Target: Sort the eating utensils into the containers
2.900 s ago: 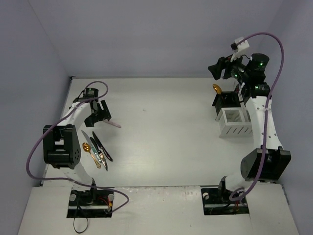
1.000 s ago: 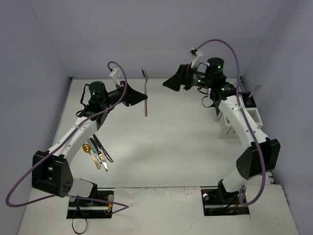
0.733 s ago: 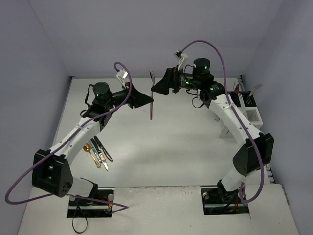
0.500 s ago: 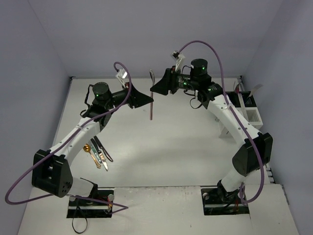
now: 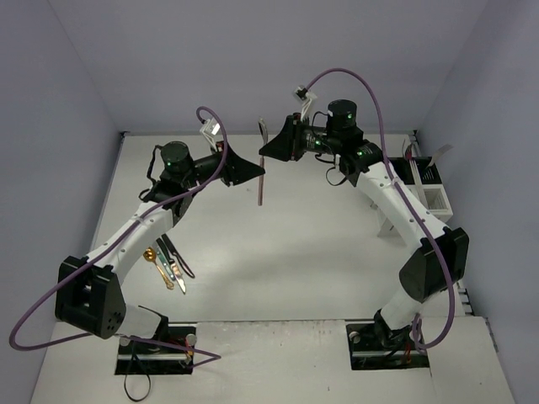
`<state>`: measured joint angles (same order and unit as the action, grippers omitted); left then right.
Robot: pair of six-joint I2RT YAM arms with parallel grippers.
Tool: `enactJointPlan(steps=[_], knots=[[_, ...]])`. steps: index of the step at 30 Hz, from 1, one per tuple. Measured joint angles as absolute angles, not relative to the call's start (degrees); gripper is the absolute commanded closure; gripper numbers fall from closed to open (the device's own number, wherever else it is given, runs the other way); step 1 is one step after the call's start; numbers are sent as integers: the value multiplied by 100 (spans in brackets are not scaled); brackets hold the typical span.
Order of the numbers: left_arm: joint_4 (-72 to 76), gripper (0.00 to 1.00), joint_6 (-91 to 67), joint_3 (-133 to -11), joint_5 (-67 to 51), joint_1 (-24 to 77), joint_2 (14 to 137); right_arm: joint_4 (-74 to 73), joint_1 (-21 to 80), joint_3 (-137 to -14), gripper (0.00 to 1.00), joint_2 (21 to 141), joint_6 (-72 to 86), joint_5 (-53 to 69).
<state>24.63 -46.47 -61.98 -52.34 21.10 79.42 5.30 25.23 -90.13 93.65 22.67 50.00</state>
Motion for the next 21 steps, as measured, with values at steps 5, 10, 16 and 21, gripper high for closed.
enactJointPlan(steps=[5,10,16,21], knots=[[2310,100,-4471,-6206,-5202,2156,7946,545,2528,-9015,78,9370,2303,4968],[2047,100,-4230,-6277,-5091,2180,7977,583,2532,-9015,82,9458,2359,4908],[1852,91,-3986,-6334,-4917,2182,8077,554,2561,-9015,100,9552,2454,4839],[1652,50,-3787,-6406,-4902,2216,8101,534,2608,-9015,100,9553,2419,4830]])
